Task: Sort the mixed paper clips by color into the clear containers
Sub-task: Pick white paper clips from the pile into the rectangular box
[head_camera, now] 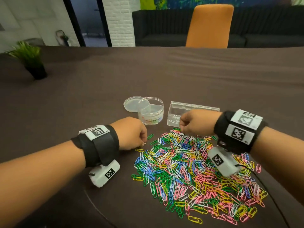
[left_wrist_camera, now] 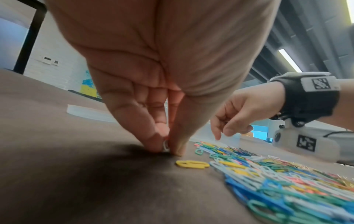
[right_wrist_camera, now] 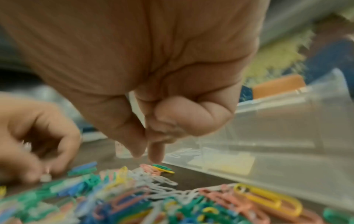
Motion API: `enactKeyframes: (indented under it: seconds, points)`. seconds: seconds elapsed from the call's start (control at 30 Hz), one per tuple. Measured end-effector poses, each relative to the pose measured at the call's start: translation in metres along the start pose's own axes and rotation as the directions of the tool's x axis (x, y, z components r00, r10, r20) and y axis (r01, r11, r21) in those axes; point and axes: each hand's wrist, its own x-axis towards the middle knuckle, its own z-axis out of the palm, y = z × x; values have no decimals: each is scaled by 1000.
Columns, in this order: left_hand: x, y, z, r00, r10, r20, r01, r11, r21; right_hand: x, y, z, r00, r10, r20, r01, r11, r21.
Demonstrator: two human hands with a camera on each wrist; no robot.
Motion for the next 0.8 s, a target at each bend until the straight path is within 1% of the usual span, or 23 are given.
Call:
enactKeyframes:
  seconds: [0.07,0.13,0.2,0.27,0.33,0.4,0.47,0.53,0.6,0.7,0.73,0.8]
  points:
    - [-1,-3,0,1000,4,5,-3,1000,-24,10,-6,5,999,-5,-39,-6,965,-264]
    - [0,-7,-1,1000,-4,-9,4,997,-74,16,-8,10,1000,27,-15,-30,905,-425]
    - [4,-11,-3,1000,-12,-22,8,986,-164,18,-8,15,997,70,29,-45,856,-514]
    - [8,-13,-4,999,-34,10,36,931,-363,19,-5,18,997,63,33,-35,842,-538]
    - [12,-10,-5,999,-25,42,44,836,-547,19,0,19,999,39,4,-32,869,-494]
    - [20,-5,-8,999,9,42,21,750,-661,16,3,18,1000,14,-14,-19,898,-440]
    - [31,2,-14,999,27,18,-6,697,-717,11,6,15,1000,-7,-7,3,910,-414]
    - [44,11,-22,999,22,-40,-44,669,-742,6,4,8,1000,-18,-18,9,924,-381]
    - [60,24,-32,992,5,-126,-96,674,-733,4,7,-6,996,-20,-87,-7,956,-294]
    - [82,44,-46,964,-12,-267,-169,749,-641,8,18,-32,978,-19,-209,-18,985,-171]
    - [87,49,-49,955,-9,-296,-178,781,-599,9,20,-40,975,-2,-224,-29,990,-135]
    - [97,57,-54,949,0,-314,-172,837,-519,11,25,-52,974,40,-221,-55,997,-61]
